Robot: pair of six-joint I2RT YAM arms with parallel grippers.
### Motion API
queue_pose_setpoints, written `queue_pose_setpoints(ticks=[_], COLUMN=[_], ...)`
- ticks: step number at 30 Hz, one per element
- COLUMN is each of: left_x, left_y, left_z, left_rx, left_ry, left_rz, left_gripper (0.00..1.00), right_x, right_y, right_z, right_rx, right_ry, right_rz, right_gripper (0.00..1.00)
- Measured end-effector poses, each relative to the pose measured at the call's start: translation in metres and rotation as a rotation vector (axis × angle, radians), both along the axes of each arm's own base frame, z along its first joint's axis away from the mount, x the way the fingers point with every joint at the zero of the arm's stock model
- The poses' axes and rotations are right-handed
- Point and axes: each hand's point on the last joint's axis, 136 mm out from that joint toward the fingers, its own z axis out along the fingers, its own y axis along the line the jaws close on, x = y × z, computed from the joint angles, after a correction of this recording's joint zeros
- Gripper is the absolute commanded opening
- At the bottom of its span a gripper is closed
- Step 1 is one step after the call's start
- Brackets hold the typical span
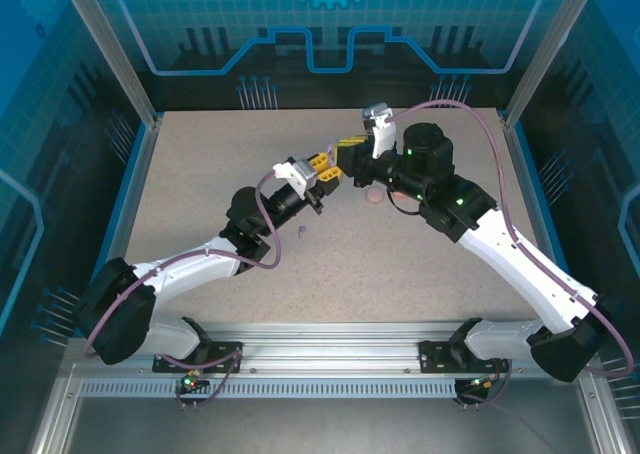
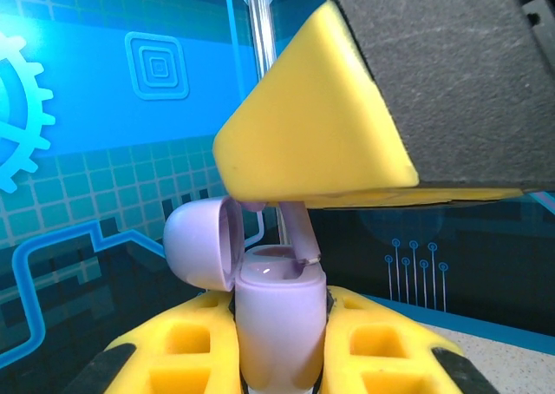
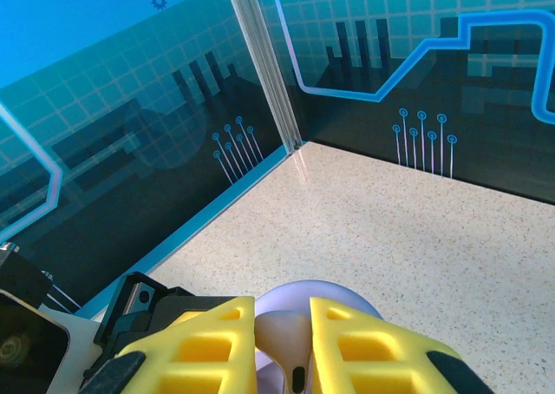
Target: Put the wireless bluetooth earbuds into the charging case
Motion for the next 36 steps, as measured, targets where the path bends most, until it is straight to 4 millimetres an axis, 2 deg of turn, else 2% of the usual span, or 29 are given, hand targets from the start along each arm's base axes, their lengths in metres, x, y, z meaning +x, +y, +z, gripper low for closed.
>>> queue_pose_setpoints(ticks=[36], left_x=[0.003], left_y=[-0.001], left_z=[-0.009], left_rx=[0.021], left_ry=[0.032], left_rz=[0.008], left_gripper=[0.00], right_x=[0.008], right_y=[-0.001], right_z=[-0.014], right_rx=[-0.049], right_ry=[-0.006], right_rz=[-0.025], right_gripper=[0.15])
